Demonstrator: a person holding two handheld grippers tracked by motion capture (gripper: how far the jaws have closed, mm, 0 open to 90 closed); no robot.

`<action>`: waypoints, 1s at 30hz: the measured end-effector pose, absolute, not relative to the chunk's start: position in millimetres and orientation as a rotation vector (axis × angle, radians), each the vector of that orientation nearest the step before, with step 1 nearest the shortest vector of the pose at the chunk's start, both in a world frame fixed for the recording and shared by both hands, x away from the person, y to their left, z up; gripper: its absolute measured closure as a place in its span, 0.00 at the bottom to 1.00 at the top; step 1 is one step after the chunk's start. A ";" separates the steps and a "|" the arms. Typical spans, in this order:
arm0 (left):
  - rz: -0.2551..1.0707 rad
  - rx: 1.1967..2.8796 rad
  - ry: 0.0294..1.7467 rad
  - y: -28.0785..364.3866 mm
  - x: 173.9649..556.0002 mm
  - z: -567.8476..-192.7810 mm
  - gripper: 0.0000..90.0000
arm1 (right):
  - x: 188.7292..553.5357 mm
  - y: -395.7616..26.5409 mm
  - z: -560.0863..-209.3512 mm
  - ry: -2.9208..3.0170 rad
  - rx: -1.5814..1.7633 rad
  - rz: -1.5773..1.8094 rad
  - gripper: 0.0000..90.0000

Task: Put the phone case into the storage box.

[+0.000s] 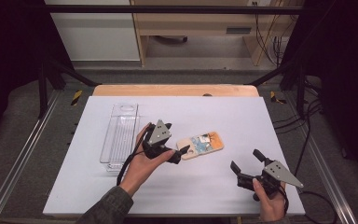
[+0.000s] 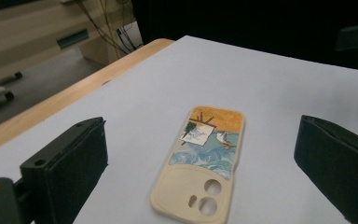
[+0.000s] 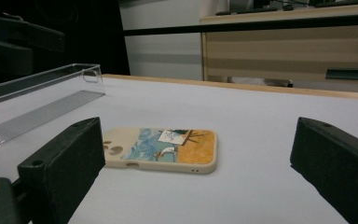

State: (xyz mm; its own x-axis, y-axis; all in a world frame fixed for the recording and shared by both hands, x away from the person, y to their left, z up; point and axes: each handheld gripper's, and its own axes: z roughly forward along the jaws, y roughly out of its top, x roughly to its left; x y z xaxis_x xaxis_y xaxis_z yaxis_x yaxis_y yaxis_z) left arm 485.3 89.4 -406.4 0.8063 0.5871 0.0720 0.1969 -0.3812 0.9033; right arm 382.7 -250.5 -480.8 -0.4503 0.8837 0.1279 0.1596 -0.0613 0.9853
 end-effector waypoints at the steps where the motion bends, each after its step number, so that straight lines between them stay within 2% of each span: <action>1: 0.453 1.942 0.595 88.8 488.6 -408.3 0.03 | 382.4 -249.8 -481.6 1.623 1.128 1.564 0.03; 12: 0.478 1.989 0.602 77.7 509.6 -425.5 0.03 | 384.1 -244.4 -484.8 1.662 1.104 1.530 0.03; 30: 0.467 2.057 0.584 68.6 518.1 -445.2 0.03 | 386.5 -242.6 -486.3 1.667 1.104 1.547 0.03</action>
State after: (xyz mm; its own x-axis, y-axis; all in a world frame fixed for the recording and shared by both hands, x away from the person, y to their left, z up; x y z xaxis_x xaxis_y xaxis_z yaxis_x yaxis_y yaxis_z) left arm 518.1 68.6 -445.2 0.8157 0.5699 0.0991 0.2223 -0.4669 0.8559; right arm 386.5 -242.6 -486.3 -0.4709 0.8758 0.1062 0.1708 -0.0276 0.9849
